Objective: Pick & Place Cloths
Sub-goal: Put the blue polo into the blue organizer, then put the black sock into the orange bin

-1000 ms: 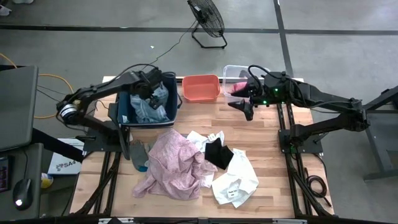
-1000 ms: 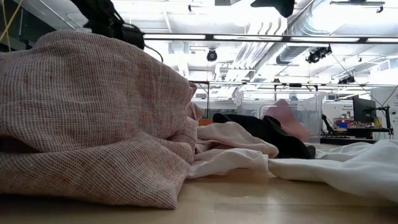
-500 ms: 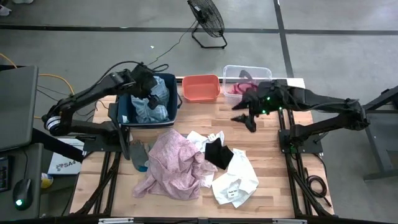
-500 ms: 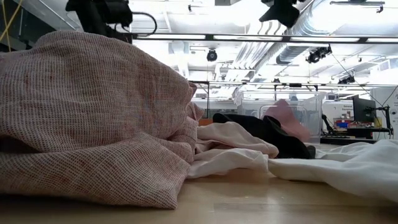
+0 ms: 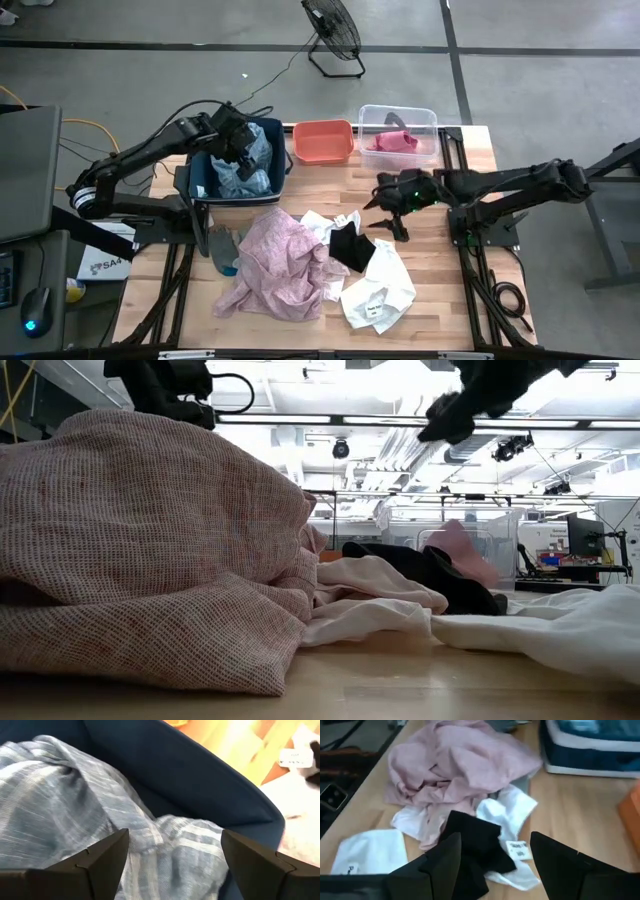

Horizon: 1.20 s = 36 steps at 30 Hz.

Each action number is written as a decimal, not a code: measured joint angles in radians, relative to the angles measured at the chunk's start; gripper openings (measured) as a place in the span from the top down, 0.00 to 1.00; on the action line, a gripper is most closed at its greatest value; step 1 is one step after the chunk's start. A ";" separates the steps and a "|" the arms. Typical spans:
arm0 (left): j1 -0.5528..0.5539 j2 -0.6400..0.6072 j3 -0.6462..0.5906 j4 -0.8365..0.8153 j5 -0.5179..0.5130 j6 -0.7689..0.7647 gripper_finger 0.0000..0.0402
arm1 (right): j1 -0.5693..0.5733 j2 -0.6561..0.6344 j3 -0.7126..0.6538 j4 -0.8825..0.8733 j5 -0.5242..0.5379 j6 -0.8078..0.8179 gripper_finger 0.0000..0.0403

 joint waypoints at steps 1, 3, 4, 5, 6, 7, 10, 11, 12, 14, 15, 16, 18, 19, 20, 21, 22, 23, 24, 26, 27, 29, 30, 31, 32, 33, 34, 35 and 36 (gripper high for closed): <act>-0.010 0.000 0.000 -0.006 -0.003 0.001 0.23 | 0.008 0.008 -0.019 0.020 0.000 -0.002 0.43; -0.031 0.000 0.000 -0.010 -0.029 0.003 0.23 | 0.020 0.036 -0.045 0.045 0.002 -0.003 0.43; -0.040 -0.004 0.000 -0.006 -0.052 0.003 0.23 | 0.024 0.052 -0.050 0.057 0.002 -0.003 0.43; -0.045 -0.011 -0.001 0.000 -0.083 0.005 0.23 | 0.031 0.071 -0.052 0.062 0.002 -0.002 0.43; -0.049 -0.021 -0.001 0.007 -0.113 0.005 0.23 | 0.038 0.092 -0.052 0.061 0.002 0.001 0.43; -0.050 -0.031 -0.001 0.015 -0.146 0.009 0.23 | 0.045 0.115 -0.053 0.064 0.002 0.002 0.43; -0.048 -0.062 -0.001 0.033 -0.196 0.022 0.23 | 0.073 0.187 -0.053 0.082 0.000 -0.002 0.43; -0.048 -0.074 -0.001 0.041 -0.196 0.025 0.23 | 0.082 0.212 -0.053 0.086 -0.001 -0.002 0.43; -0.048 -0.087 -0.001 0.047 -0.196 0.025 0.23 | 0.090 0.235 -0.053 0.088 -0.001 -0.002 0.43; -0.049 -0.112 -0.001 0.058 -0.190 0.026 0.23 | 0.105 0.282 -0.053 0.087 -0.001 -0.007 0.43; -0.049 -0.125 -0.001 0.063 -0.188 0.027 0.23 | 0.111 0.303 -0.053 0.090 0.002 -0.018 0.43; -0.049 -0.137 -0.001 0.063 -0.188 0.026 0.23 | 0.116 0.320 -0.053 0.094 0.012 -0.029 0.43; -0.048 -0.155 -0.001 0.065 -0.188 0.020 0.23 | 0.125 0.353 -0.053 0.114 0.045 -0.047 0.43; -0.048 -0.160 -0.001 0.065 -0.188 0.018 0.23 | 0.126 0.365 -0.053 0.128 0.061 -0.056 0.43; -0.048 -0.164 -0.001 0.065 -0.188 0.013 0.23 | 0.128 0.376 -0.053 0.143 0.077 -0.065 0.43; -0.048 -0.168 -0.001 0.065 -0.188 0.007 0.23 | 0.129 0.386 -0.053 0.159 0.090 -0.077 0.43; -0.048 -0.170 -0.001 0.065 -0.188 0.002 0.23 | 0.129 0.394 -0.053 0.173 0.100 -0.081 0.43; -0.048 -0.170 -0.001 0.064 -0.188 0.001 0.23 | 0.129 0.401 -0.053 0.183 0.106 -0.085 0.43; -0.048 -0.170 -0.001 0.064 -0.188 0.001 0.23 | 0.129 0.410 -0.053 0.192 0.107 -0.091 0.43; -0.048 -0.170 -0.001 0.062 -0.188 0.001 0.23 | 0.129 0.424 -0.053 0.209 0.102 -0.104 0.43; -0.048 -0.169 -0.001 0.062 -0.188 0.001 0.23 | 0.129 0.430 -0.053 0.219 0.100 -0.107 0.43; -0.048 -0.167 -0.001 0.062 -0.188 0.001 0.23 | 0.129 0.446 -0.053 0.239 0.099 -0.108 0.44; -0.048 -0.166 -0.001 0.062 -0.188 0.001 0.23 | 0.129 0.455 -0.053 0.249 0.097 -0.108 0.44; -0.048 -0.166 -0.001 0.062 -0.188 0.001 0.23 | 0.129 0.463 -0.053 0.256 0.097 -0.111 0.45; -0.048 -0.167 -0.001 0.062 -0.188 0.001 0.23 | 0.129 0.474 -0.053 0.265 0.097 -0.118 0.47; -0.048 -0.167 -0.001 0.062 -0.188 0.001 0.23 | 0.129 0.485 -0.053 0.274 0.094 -0.127 0.48; -0.048 -0.166 -0.001 0.062 -0.188 0.001 0.23 | 0.129 0.494 -0.053 0.282 0.087 -0.135 0.51; -0.048 -0.166 -0.001 0.061 -0.188 0.001 0.23 | 0.129 0.502 -0.053 0.285 0.081 -0.144 0.53; -0.048 -0.166 -0.001 0.061 -0.188 0.001 0.23 | 0.129 0.511 -0.053 0.291 0.079 -0.150 0.56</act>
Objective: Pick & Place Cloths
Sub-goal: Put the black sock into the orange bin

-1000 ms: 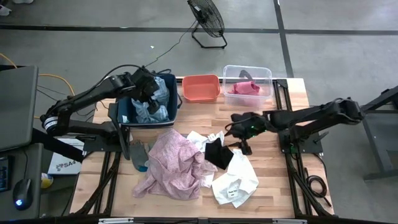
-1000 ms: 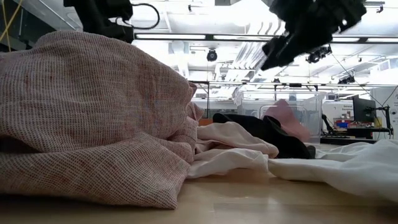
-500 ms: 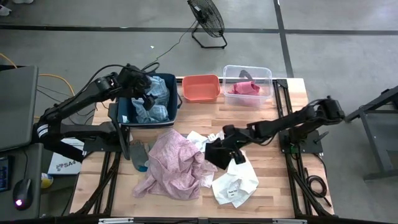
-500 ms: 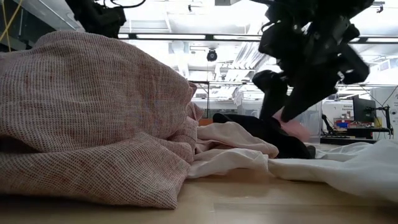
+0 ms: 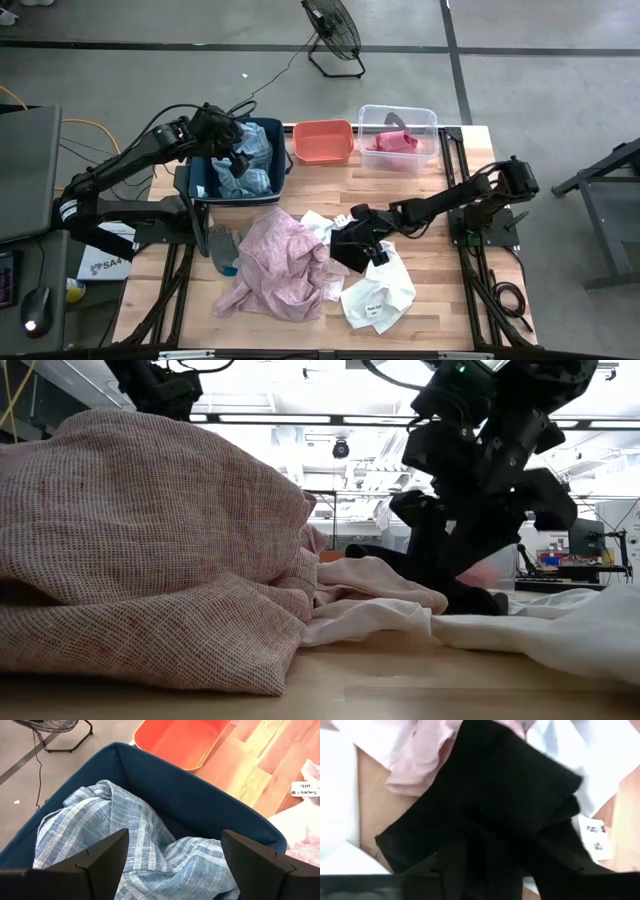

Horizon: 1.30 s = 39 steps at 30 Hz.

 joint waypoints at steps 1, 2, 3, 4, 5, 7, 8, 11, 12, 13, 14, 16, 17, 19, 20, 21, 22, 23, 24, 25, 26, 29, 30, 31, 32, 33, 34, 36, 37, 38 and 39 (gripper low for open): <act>0.000 0.000 0.000 -0.003 0.000 0.000 0.23 | 0.000 0.007 0.000 0.009 0.001 -0.002 0.59; 0.000 0.000 0.000 -0.006 0.000 0.000 0.23 | 0.000 0.011 0.000 0.018 0.002 -0.002 0.62; 0.000 0.000 0.000 -0.008 0.000 0.000 0.23 | 0.000 0.013 0.000 0.024 0.002 -0.003 0.66; 0.000 0.000 0.000 -0.009 0.000 0.000 0.23 | 0.000 0.013 0.000 0.028 0.002 -0.005 0.69; 0.000 0.000 0.000 -0.009 0.000 0.000 0.23 | 0.000 0.013 0.000 0.037 0.002 -0.008 0.73; 0.000 0.000 0.000 -0.011 0.000 0.000 0.23 | 0.000 0.013 0.000 0.047 0.007 -0.009 0.81; 0.000 0.000 0.000 -0.011 0.000 0.000 0.23 | -0.001 0.013 0.000 0.046 0.012 -0.009 0.85; 0.000 0.000 0.000 -0.011 0.000 0.000 0.23 | -0.003 0.013 0.000 0.046 0.007 -0.003 0.97; 0.000 0.000 0.000 -0.011 0.000 0.000 0.23 | -0.003 0.013 0.000 0.047 -0.001 -0.001 0.98; 0.000 0.000 0.000 -0.011 0.000 0.000 0.23 | -0.003 0.013 0.000 0.049 -0.003 0.007 0.98; 0.000 0.000 0.000 -0.013 0.000 0.000 0.23 | -0.003 0.008 0.000 0.050 -0.003 0.023 0.98; 0.000 0.000 0.000 -0.014 0.000 0.000 0.23 | -0.003 -0.010 0.000 0.060 -0.002 0.065 0.99; 0.000 0.000 0.000 -0.014 0.000 0.000 0.23 | -0.005 -0.024 0.000 0.064 -0.001 0.079 0.99; 0.000 0.000 0.000 -0.014 0.000 0.000 0.23 | -0.007 -0.058 0.000 0.065 -0.001 0.101 0.99; 0.000 0.000 0.000 -0.014 0.000 -0.001 0.23 | -0.007 -0.075 0.002 0.064 0.000 0.108 0.99; 0.000 0.000 0.000 -0.014 0.000 -0.001 0.23 | -0.007 -0.096 0.006 0.062 0.004 0.112 0.99; 0.000 0.000 0.000 -0.014 0.000 -0.001 0.23 | -0.007 -0.118 0.010 0.062 0.011 0.113 0.99; 0.000 0.000 0.000 -0.014 0.000 -0.001 0.23 | -0.007 -0.139 0.016 0.062 0.021 0.112 0.99; 0.000 0.000 0.000 -0.014 0.000 -0.001 0.23 | -0.007 -0.159 0.025 0.064 0.032 0.107 0.99; 0.000 0.000 0.000 -0.014 0.000 -0.001 0.23 | -0.007 -0.182 0.033 0.065 0.043 0.097 0.99; 0.000 0.000 0.000 -0.014 0.000 -0.001 0.23 | -0.007 -0.204 0.039 0.063 0.055 0.086 0.99; 0.000 0.000 0.000 -0.014 0.000 -0.001 0.23 | -0.015 -0.258 0.071 0.064 0.102 0.046 0.99; 0.000 0.000 0.000 -0.013 0.000 -0.001 0.23 | -0.021 -0.274 0.079 0.060 0.112 0.034 0.99; 0.000 0.000 0.000 -0.013 0.000 -0.001 0.23 | -0.029 -0.284 0.092 0.058 0.127 0.020 0.99; 0.000 0.000 0.000 -0.013 0.000 -0.001 0.23 | -0.038 -0.296 0.107 0.063 0.136 0.006 0.99; 0.000 0.000 0.000 -0.013 0.000 -0.001 0.23 | -0.047 -0.306 0.122 0.064 0.149 -0.009 0.99; 0.000 0.000 0.000 -0.012 0.000 -0.001 0.23 | -0.057 -0.311 0.137 0.058 0.158 -0.025 0.99; 0.000 0.000 0.001 -0.011 0.003 -0.001 0.23 | -0.081 -0.315 0.181 0.062 0.169 -0.062 0.99; 0.000 0.000 0.001 -0.011 0.004 -0.001 0.23 | -0.093 -0.315 0.205 0.066 0.168 -0.081 0.99; 0.000 0.000 0.001 -0.011 0.005 -0.001 0.23 | -0.105 -0.316 0.228 0.063 0.168 -0.096 0.99; 0.000 0.000 0.001 -0.011 0.005 -0.002 0.23 | -0.118 -0.316 0.256 0.060 0.168 -0.113 0.99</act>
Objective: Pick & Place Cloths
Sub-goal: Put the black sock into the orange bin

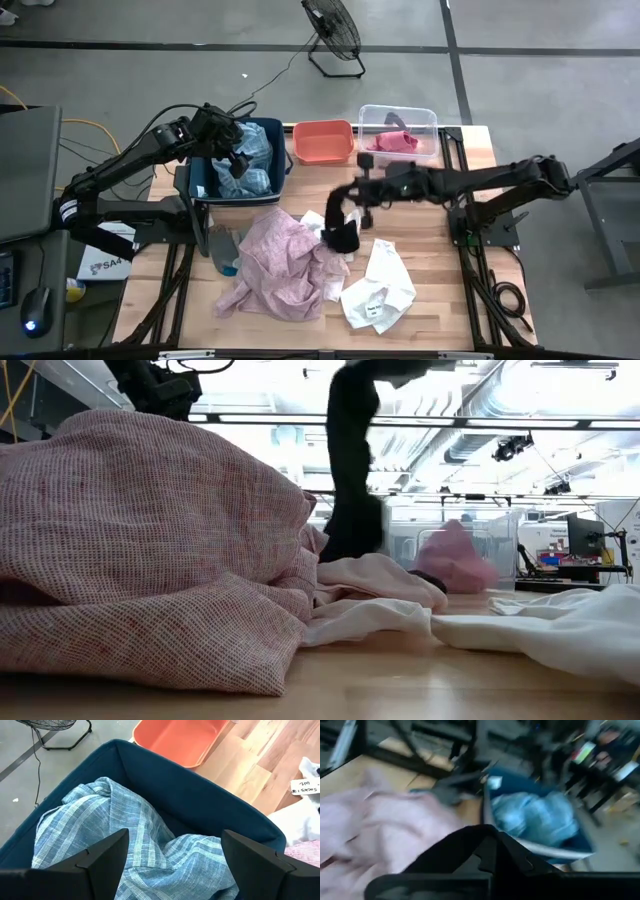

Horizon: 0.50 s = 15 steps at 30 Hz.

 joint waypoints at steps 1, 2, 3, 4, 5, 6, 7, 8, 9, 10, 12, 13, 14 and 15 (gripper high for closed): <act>0.000 0.000 0.000 -0.001 0.000 -0.001 0.23 | -0.014 0.001 0.027 0.003 0.000 -0.017 0.99; 0.000 0.000 0.000 -0.002 0.000 -0.001 0.23 | -0.028 0.001 0.055 0.004 0.000 -0.034 0.99; 0.000 0.000 0.000 -0.002 0.000 -0.001 0.23 | -0.043 0.002 0.080 0.001 0.000 -0.052 0.99; 0.000 0.000 0.000 -0.002 0.000 -0.001 0.23 | -0.058 0.002 0.105 0.000 0.000 -0.068 0.99; 0.000 0.000 0.000 -0.002 0.001 -0.001 0.23 | -0.074 0.002 0.131 0.001 0.000 -0.082 0.99; 0.000 0.000 0.000 -0.002 0.001 -0.001 0.23 | -0.091 0.002 0.157 -0.001 0.000 -0.092 0.99; 0.000 0.000 0.000 -0.001 0.001 -0.001 0.23 | -0.111 0.002 0.183 -0.003 -0.001 -0.105 0.99; 0.000 0.000 0.000 -0.001 0.002 -0.001 0.23 | -0.132 0.002 0.207 -0.003 -0.003 -0.122 0.99; 0.000 0.000 0.000 -0.001 0.002 -0.001 0.23 | -0.153 0.002 0.230 -0.002 -0.012 -0.137 0.99; 0.000 0.000 0.000 -0.001 0.003 -0.001 0.23 | -0.175 0.002 0.253 -0.002 -0.018 -0.151 0.99; 0.000 0.000 0.000 -0.001 0.003 0.000 0.23 | -0.218 0.002 0.293 0.007 -0.030 -0.161 0.99; 0.000 0.000 0.000 -0.001 0.003 0.000 0.23 | -0.239 0.002 0.310 0.014 -0.042 -0.162 0.99; 0.000 0.000 0.000 -0.001 0.003 0.000 0.23 | -0.260 0.002 0.326 0.023 -0.049 -0.161 0.99; 0.000 0.000 0.000 -0.001 0.003 0.000 0.23 | -0.281 0.002 0.340 0.035 -0.059 -0.161 0.99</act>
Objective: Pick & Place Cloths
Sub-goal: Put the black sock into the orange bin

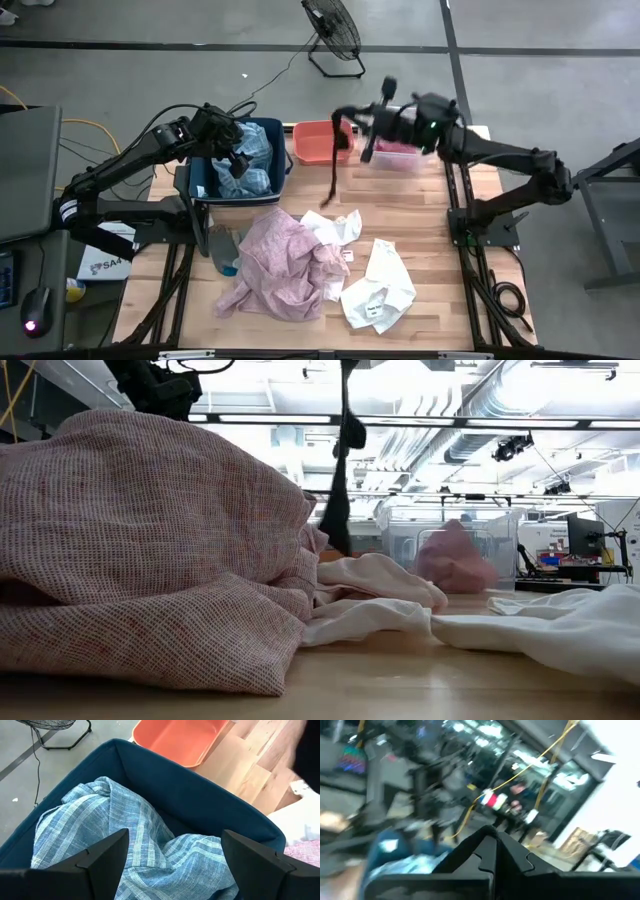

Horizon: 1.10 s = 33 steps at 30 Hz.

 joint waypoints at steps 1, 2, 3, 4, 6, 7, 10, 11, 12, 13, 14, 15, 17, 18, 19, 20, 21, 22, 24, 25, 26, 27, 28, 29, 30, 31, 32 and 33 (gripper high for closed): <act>0.000 0.000 0.000 0.000 0.000 0.000 0.23 | -0.019 0.000 0.011 0.013 -0.011 0.000 0.99; 0.000 0.000 0.000 0.001 0.000 0.001 0.23 | -0.038 0.000 0.020 0.029 -0.018 0.000 0.99; 0.000 0.000 0.000 0.001 0.000 0.001 0.23 | -0.057 0.000 0.026 0.049 -0.030 -0.002 0.99; 0.000 0.000 0.000 0.001 0.000 0.001 0.23 | -0.077 0.000 0.028 0.071 -0.042 -0.011 0.99; 0.000 0.000 0.000 0.001 0.000 0.002 0.23 | -0.120 0.003 0.029 0.111 -0.075 -0.020 0.99; 0.000 0.000 0.000 0.001 0.000 0.001 0.23 | -0.141 0.014 0.029 0.137 -0.098 -0.018 0.99; 0.000 0.000 0.000 0.001 0.000 0.002 0.23 | -0.198 0.052 0.031 0.195 -0.153 0.004 0.99; 0.000 0.000 0.000 0.001 0.000 0.002 0.23 | -0.216 0.069 0.030 0.215 -0.161 0.005 0.99; 0.000 0.000 0.000 0.001 0.000 0.002 0.23 | -0.228 0.090 0.030 0.238 -0.165 0.005 0.99; 0.000 0.000 0.000 0.000 0.000 0.002 0.23 | -0.237 0.108 0.030 0.260 -0.167 0.005 0.99; 0.000 0.000 0.000 -0.001 0.000 0.002 0.23 | -0.248 0.125 0.030 0.278 -0.167 0.007 0.99; 0.000 0.000 0.000 -0.001 0.000 0.002 0.23 | -0.260 0.146 0.030 0.301 -0.168 0.008 0.99; 0.000 0.000 0.000 -0.001 0.000 0.002 0.23 | -0.279 0.183 0.030 0.335 -0.168 0.010 0.99; 0.000 0.000 0.000 -0.001 0.000 0.002 0.23 | -0.286 0.203 0.030 0.348 -0.168 0.011 0.99; 0.000 0.000 0.000 -0.001 0.000 0.002 0.23 | -0.291 0.222 0.030 0.356 -0.167 0.013 0.99; 0.000 0.000 0.000 -0.001 0.000 0.002 0.23 | -0.295 0.240 0.030 0.359 -0.160 0.019 0.99; 0.000 0.000 0.000 -0.002 0.000 0.002 0.23 | -0.300 0.258 0.029 0.369 -0.144 0.031 0.99; 0.000 0.000 0.000 -0.002 0.000 0.002 0.23 | -0.303 0.277 0.029 0.381 -0.122 0.039 0.99; 0.000 0.000 0.000 -0.002 0.000 0.002 0.23 | -0.305 0.308 0.029 0.400 -0.079 0.049 0.99; 0.000 0.000 0.000 -0.002 0.000 0.002 0.23 | -0.307 0.322 0.029 0.409 -0.062 0.048 0.99; 0.000 0.000 0.000 -0.002 0.000 0.002 0.23 | -0.310 0.333 0.029 0.416 -0.052 0.045 0.99; 0.000 0.000 0.000 -0.002 0.000 0.001 0.23 | -0.313 0.341 0.029 0.418 -0.046 0.043 0.99; 0.000 0.000 0.000 -0.002 0.000 0.002 0.23 | -0.316 0.346 0.029 0.420 -0.038 0.041 0.99; 0.000 0.000 0.000 -0.002 0.000 0.002 0.23 | -0.318 0.350 0.029 0.426 -0.026 0.041 0.99; 0.000 0.000 0.000 -0.002 0.000 0.001 0.23 | -0.318 0.352 0.029 0.435 -0.008 0.040 0.99; 0.000 0.000 0.000 -0.002 0.000 0.002 0.23 | -0.319 0.353 0.029 0.446 0.007 0.040 0.99; 0.000 0.000 0.000 -0.002 -0.001 0.002 0.23 | -0.324 0.353 0.029 0.459 0.021 0.040 0.99; 0.000 0.000 0.000 -0.002 -0.001 0.002 0.23 | -0.327 0.353 0.029 0.475 0.023 0.039 0.99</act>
